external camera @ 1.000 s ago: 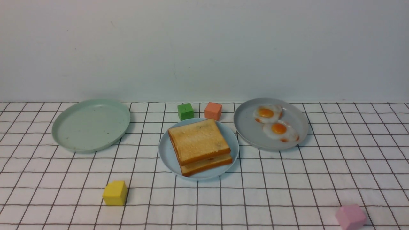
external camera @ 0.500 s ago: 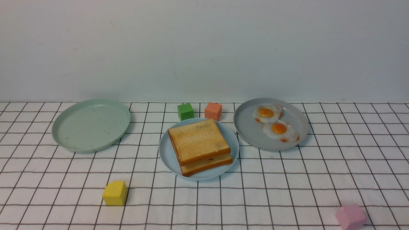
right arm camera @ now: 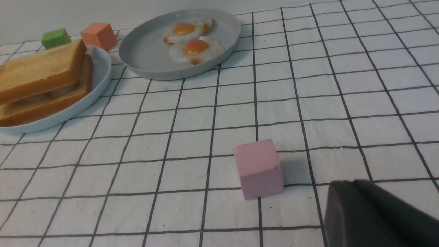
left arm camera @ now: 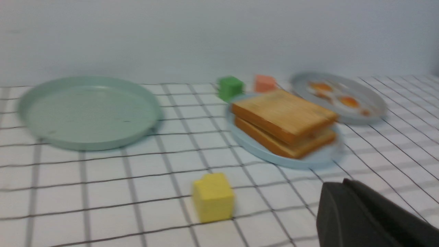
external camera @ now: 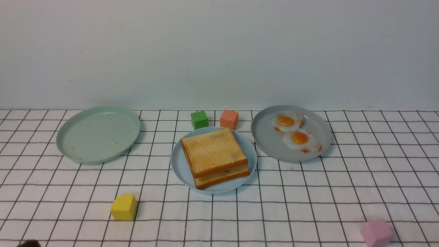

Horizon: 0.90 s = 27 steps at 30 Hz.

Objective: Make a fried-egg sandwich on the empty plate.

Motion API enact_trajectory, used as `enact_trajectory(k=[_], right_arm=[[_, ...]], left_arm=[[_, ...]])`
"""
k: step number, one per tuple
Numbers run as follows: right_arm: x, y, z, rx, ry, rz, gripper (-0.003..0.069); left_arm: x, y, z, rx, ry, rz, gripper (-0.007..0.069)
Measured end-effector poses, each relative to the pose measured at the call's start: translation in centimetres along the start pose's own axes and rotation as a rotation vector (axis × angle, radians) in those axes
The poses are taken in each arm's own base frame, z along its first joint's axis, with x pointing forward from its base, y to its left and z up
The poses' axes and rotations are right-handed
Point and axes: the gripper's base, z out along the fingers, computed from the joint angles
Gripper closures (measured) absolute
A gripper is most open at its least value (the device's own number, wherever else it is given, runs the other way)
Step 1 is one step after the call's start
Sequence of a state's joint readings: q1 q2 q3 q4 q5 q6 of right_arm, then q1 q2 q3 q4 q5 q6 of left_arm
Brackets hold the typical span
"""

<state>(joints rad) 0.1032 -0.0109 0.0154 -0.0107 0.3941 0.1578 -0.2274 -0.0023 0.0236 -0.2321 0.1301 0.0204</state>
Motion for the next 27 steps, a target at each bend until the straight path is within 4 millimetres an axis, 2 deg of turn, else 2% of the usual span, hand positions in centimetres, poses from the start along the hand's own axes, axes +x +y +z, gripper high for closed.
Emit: enact_trajectory(k=[2, 4, 6, 12, 27], right_arm=[[0.0, 0.0, 0.0, 0.0, -0.001, 0.0, 0.0613], [0.0, 0.0, 0.0, 0.0, -0.001, 0.0, 0.061], [0.0, 0.0, 0.0, 0.0, -0.001, 0.0, 0.0609], [0.0, 0.0, 0.0, 0.0, -0.001, 0.0, 0.0599], [0.0, 0.0, 0.0, 0.0, -0.001, -0.001, 0.0575]], left_arm=[[0.4, 0.8, -0.1, -0.129, 0.026, -0.077, 0.0638], [1.5, 1.3, -0.3, -0.226, 0.126, -0.114, 0.0638], [2.1, 1.5, -0.4, -0.256, 0.173, -0.151, 0.0638], [2.2, 1.3, -0.3, -0.22, 0.188, -0.205, 0.0638], [2.2, 1.2, -0.3, -0.203, 0.19, -0.206, 0.0638]])
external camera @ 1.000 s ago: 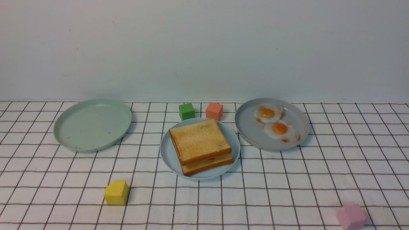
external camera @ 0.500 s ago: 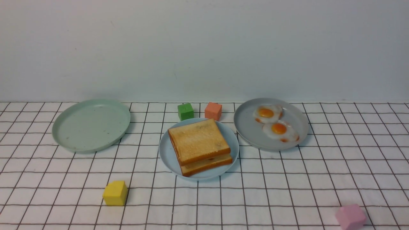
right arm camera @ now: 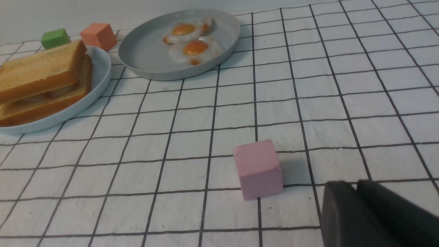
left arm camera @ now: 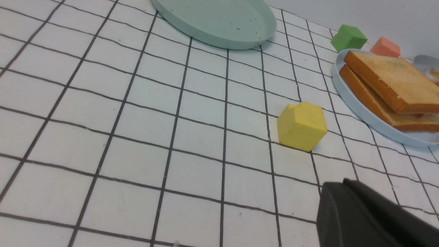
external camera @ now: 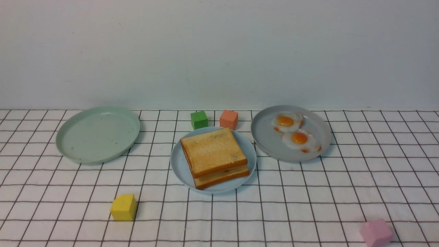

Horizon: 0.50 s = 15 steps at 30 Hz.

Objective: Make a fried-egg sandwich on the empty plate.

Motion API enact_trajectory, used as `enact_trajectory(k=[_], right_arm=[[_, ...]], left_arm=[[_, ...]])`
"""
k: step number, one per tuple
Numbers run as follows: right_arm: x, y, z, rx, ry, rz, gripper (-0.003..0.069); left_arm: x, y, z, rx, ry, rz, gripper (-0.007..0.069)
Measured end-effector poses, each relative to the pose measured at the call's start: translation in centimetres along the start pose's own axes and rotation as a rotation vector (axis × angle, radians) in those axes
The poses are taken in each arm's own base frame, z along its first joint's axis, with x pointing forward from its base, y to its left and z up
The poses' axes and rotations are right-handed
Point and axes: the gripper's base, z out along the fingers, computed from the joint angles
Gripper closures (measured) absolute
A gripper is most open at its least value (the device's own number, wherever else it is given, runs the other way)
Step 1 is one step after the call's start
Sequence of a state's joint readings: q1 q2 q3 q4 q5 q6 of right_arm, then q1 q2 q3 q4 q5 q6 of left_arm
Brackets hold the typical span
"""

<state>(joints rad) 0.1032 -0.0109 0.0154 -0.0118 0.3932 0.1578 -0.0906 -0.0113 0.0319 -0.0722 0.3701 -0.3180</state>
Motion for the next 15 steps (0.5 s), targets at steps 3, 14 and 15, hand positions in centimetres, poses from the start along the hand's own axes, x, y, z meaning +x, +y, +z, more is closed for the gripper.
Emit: enact_trajectory(k=[3, 14, 15], right_arm=[[0.0, 0.0, 0.0, 0.0, 0.0, 0.0, 0.0571], [0.0, 0.0, 0.0, 0.0, 0.0, 0.0, 0.0557], [0.0, 0.0, 0.0, 0.0, 0.0, 0.0, 0.0556]], left_arm=[[0.0, 0.0, 0.0, 0.0, 0.0, 0.0, 0.0638], [0.0, 0.0, 0.0, 0.0, 0.0, 0.0, 0.0637], [0.0, 0.0, 0.0, 0.0, 0.0, 0.0, 0.0636]])
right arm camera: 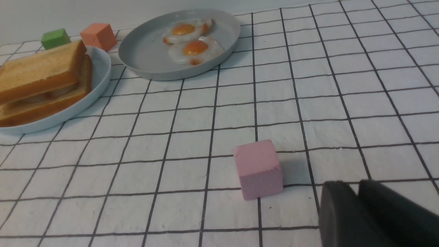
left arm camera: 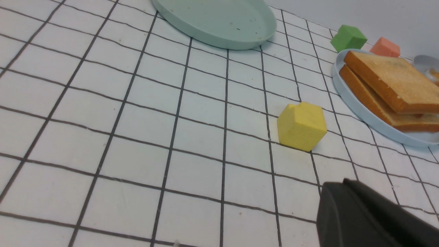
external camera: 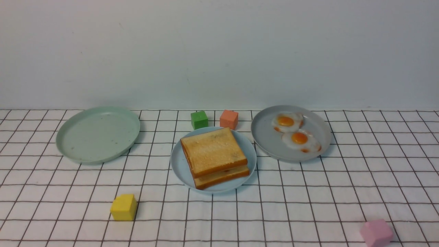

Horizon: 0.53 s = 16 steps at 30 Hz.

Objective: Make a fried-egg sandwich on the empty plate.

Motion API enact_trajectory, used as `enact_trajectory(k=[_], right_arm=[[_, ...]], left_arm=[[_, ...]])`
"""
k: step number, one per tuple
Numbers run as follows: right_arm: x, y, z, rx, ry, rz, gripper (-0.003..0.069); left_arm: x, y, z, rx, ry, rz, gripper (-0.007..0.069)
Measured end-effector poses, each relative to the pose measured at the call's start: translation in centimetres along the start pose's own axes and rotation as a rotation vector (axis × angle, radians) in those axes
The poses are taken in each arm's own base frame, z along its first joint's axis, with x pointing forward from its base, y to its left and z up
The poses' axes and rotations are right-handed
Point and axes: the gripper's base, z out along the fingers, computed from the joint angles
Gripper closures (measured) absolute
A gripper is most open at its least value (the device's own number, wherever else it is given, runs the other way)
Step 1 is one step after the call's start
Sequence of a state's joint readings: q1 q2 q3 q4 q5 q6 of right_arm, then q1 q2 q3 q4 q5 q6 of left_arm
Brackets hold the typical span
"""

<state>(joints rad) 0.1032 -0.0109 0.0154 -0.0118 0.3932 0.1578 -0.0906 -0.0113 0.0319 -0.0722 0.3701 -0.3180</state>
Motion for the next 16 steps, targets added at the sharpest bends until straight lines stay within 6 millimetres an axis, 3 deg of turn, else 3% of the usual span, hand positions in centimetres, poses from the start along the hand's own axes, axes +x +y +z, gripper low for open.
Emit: enact_trajectory(k=[16], right_arm=[[0.0, 0.0, 0.0, 0.0, 0.0, 0.0, 0.0536]], left_arm=[[0.0, 0.0, 0.0, 0.0, 0.0, 0.0, 0.0634]])
